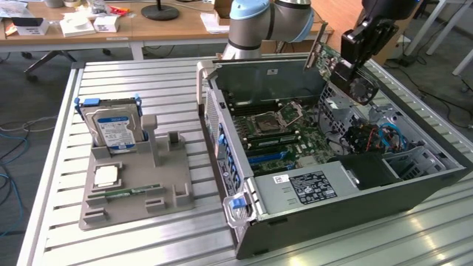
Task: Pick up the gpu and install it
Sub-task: 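Insert the gpu into the slot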
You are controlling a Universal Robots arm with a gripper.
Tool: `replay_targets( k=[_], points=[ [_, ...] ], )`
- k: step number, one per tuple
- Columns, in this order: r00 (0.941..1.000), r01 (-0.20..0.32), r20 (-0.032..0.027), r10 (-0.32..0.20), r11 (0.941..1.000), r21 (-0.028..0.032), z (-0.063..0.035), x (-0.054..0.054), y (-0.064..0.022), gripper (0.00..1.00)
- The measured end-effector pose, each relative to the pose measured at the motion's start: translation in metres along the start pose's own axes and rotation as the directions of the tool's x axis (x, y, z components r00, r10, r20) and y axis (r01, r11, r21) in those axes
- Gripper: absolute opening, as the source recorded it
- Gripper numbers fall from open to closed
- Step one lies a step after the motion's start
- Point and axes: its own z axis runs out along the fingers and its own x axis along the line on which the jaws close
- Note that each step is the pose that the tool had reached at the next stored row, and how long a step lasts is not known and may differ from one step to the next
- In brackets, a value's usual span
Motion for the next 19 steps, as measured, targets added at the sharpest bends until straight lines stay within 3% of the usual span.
replay_targets(
  k=[5, 10, 15, 19],
  points=[
    [0.9958, 0.092, -0.004, -0.092, 0.9958, -0.002, 0.0009, 0.0, 0.0, 0.26],
    [0.9835, 0.181, -0.0077, -0.181, 0.9835, -0.0043, 0.0018, 0.0, -0.0001, 0.26],
    [0.963, 0.269, -0.0113, -0.269, 0.963, -0.0069, 0.0026, 0.0001, -0.0001, 0.26],
    [0.9411, 0.338, -0.0139, -0.338, 0.9412, -0.0092, 0.0033, 0.0001, -0.0001, 0.26]
  ],
)
